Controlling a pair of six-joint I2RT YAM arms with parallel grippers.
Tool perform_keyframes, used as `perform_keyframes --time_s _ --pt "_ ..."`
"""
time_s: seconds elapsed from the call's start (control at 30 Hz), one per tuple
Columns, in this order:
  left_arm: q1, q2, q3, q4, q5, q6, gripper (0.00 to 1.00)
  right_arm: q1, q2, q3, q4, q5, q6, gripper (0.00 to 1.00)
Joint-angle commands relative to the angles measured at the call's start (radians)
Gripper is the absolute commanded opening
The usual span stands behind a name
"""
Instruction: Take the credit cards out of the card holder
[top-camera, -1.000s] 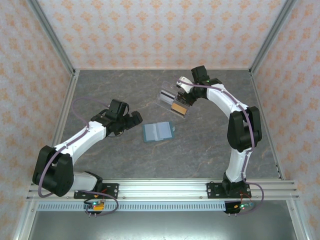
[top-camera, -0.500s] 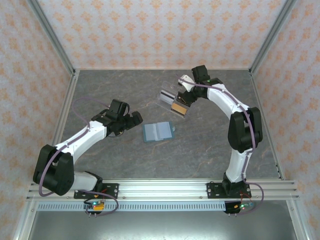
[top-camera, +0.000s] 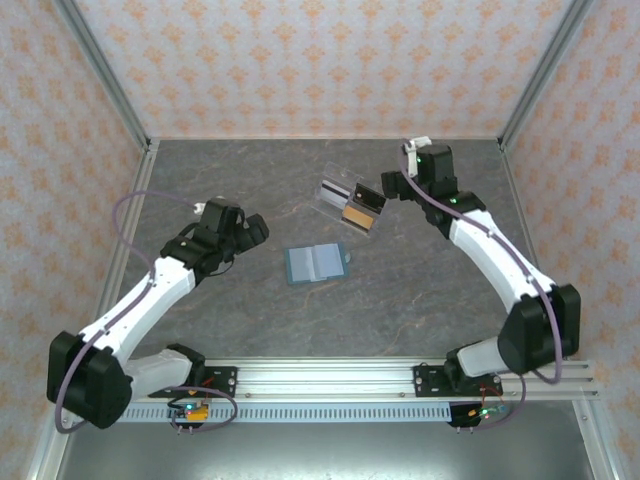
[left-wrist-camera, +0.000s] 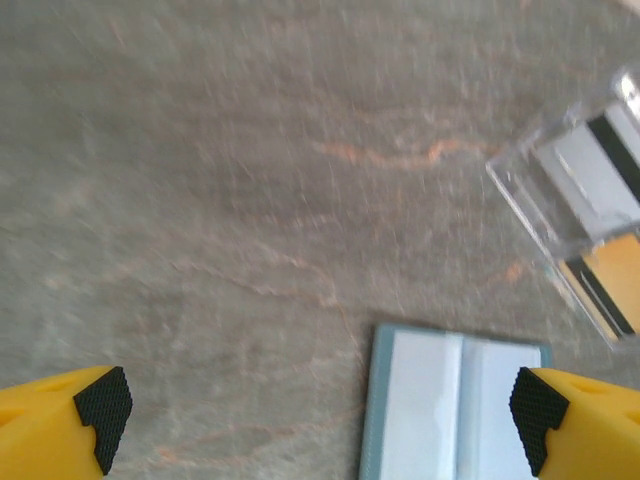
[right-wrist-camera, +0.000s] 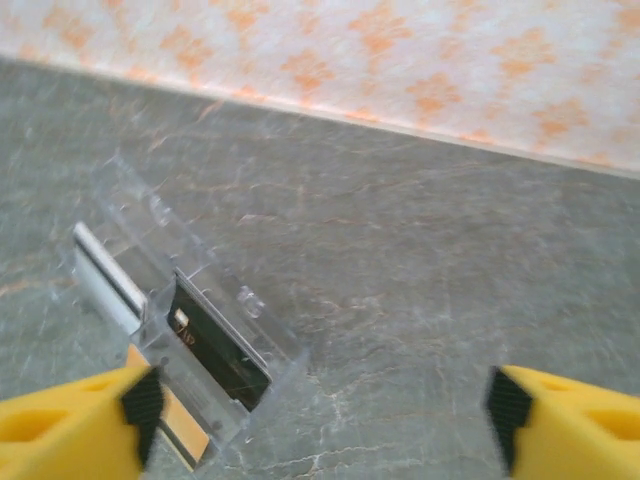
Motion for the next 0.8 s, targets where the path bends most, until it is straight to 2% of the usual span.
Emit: perform_keyframes --time_s 0.0,0.1,0.2,0.33,0.4,0.57,0.77 --pt "0.013 -0.052 0.027 -0.042 -0.252 0.072 1.0 0.0 -0.103 -0.088 0.094 0.151 0.105 0.99" --pt "0.013 -0.088 0.005 -0.01 -0.423 0.114 1.0 0.001 -0.173 -0.161 0.119 0.264 0.134 0.99" --pt "0.013 -0.118 -0.062 0.093 -0.583 0.198 1.0 0.001 -0.19 -0.248 0.189 0.401 0.183 0.99" --pt "0.013 -0.124 -0.198 0.37 -0.68 0.419 1.0 -0.001 -0.2 -0.4 0.371 0.599 0.188 0.99" --pt "0.02 -0.112 -0.262 0.481 -0.722 0.476 1.0 -0.025 -0.157 -0.436 0.397 0.63 0.214 0.99" --pt "0.117 -0.017 -0.346 0.636 -0.617 0.528 1.0 -0.133 -0.071 -0.516 0.497 0.571 0.259 0.99" --pt "0.201 0.148 -0.389 0.869 -0.497 0.596 1.0 -0.173 0.016 -0.601 0.685 0.494 0.211 0.99"
